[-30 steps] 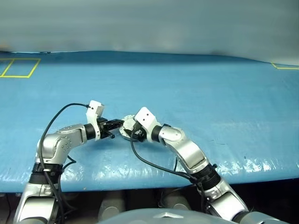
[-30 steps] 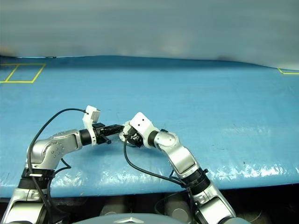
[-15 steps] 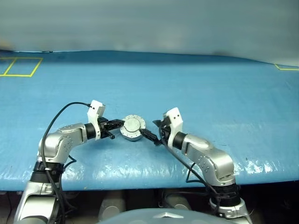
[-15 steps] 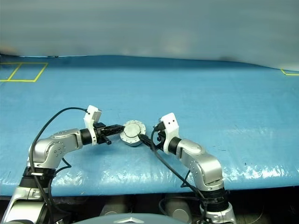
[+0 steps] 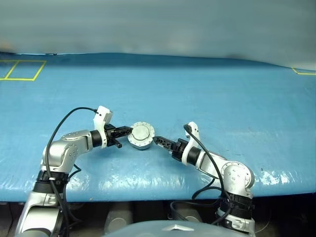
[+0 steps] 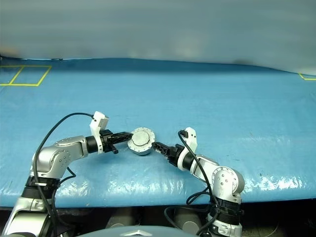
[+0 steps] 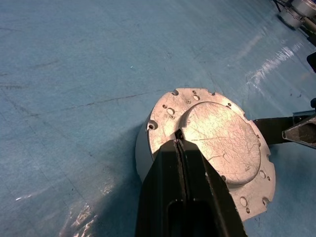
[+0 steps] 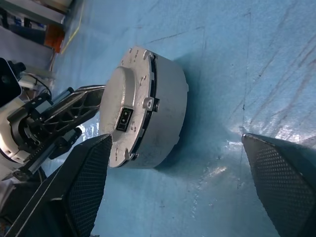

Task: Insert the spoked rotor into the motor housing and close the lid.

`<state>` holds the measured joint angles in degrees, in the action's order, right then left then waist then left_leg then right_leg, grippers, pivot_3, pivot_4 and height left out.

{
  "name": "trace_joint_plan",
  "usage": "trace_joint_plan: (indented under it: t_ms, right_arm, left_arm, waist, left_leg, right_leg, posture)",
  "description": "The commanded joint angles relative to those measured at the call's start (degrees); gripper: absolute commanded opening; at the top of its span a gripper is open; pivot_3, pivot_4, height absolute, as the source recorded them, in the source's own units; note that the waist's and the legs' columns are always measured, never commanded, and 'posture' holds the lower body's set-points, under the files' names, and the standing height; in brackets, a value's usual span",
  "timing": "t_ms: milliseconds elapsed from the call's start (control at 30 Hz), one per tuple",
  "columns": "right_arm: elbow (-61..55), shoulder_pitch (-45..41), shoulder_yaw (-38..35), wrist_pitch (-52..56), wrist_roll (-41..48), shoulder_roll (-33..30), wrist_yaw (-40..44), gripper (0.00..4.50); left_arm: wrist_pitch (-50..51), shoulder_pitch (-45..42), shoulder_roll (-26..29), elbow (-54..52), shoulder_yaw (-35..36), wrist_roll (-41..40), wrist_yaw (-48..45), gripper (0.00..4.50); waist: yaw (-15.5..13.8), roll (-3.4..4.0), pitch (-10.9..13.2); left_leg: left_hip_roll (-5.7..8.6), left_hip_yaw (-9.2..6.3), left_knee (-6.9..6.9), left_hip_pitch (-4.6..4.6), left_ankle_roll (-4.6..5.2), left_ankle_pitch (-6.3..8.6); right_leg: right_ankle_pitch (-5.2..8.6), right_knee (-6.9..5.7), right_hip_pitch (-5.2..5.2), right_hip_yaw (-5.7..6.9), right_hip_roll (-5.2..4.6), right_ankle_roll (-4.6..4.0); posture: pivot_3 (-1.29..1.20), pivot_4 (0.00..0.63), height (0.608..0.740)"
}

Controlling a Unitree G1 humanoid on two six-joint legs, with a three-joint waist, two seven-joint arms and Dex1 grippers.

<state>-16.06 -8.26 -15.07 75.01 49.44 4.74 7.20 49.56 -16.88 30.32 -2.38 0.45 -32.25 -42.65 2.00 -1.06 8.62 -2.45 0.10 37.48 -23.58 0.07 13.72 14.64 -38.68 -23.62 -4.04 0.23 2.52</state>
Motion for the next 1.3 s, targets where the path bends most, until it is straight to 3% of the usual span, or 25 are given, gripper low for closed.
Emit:
trace_joint_plan:
  t_ms: [33, 600, 700, 967, 1300]
  right_arm:
    - [3.07, -1.08, -0.93, -0.63, 6.54, 12.12, -3.49, 4.44]
    - [13.17, 0.95, 9.77, -12.33, 22.06, 11.25, -12.67, 4.44]
    - [13.6, 2.03, 10.8, -13.96, 25.02, 10.51, -13.66, 3.85]
    - [13.35, 3.34, 13.05, -15.77, 29.93, 6.83, -15.36, 1.25]
    - [13.26, 3.56, 14.38, -17.95, 30.77, 5.69, -16.01, 1.14]
  left_arm:
    - [0.66, 0.91, -0.21, 0.8, -1.05, 0.69, -0.19, 0.0]
    - [0.33, 1.83, -0.17, 0.37, -0.98, 1.26, -0.17, 0.0]
    - [0.23, 2.04, -0.23, 0.3, -0.98, 1.26, -0.22, 0.0]
    - [-0.1, 2.32, -0.56, 0.64, -1.05, 1.57, -0.41, 0.0]
    - [0.05, 3.32, -1.12, -0.38, -0.13, 1.43, -0.58, 0.0]
  waist:
    - [0.15, 0.0, -0.01]
    - [0.43, 0.0, -0.02]
    - [0.43, 0.0, -0.02]
    - [0.44, 0.04, 0.0]
    - [0.66, 0.03, 0.0]
  left_leg:
    - [0.0, 0.0, 0.0, 0.0, 0.0, 0.0]
    - [-0.09, -0.02, -0.03, -0.02, 0.01, 0.0]
    - [-0.09, -0.04, -0.12, -0.01, 0.01, 0.0]
    - [-0.11, -0.06, -0.16, -0.01, 0.01, 0.0]
    - [-0.15, -0.05, -0.17, 0.01, 0.01, 0.0]
  right_leg:
    - [0.0, 0.0, 0.0, 0.0, 0.0, 0.0]
    - [-0.01, 0.04, -0.01, -0.02, 0.1, 0.04]
    - [-0.02, 0.08, -0.01, -0.01, 0.08, 0.05]
    - [0.0, 0.14, -0.03, -0.02, 0.07, 0.01]
    - [0.0, 0.17, -0.02, -0.03, 0.11, 0.0]
  posture:
    - [0.0, 0.15, 0.74]
    - [0.0, 0.15, 0.74]
    - [0.0, 0.15, 0.74]
    - [0.0, 0.15, 0.74]
    - [0.0, 0.15, 0.74]
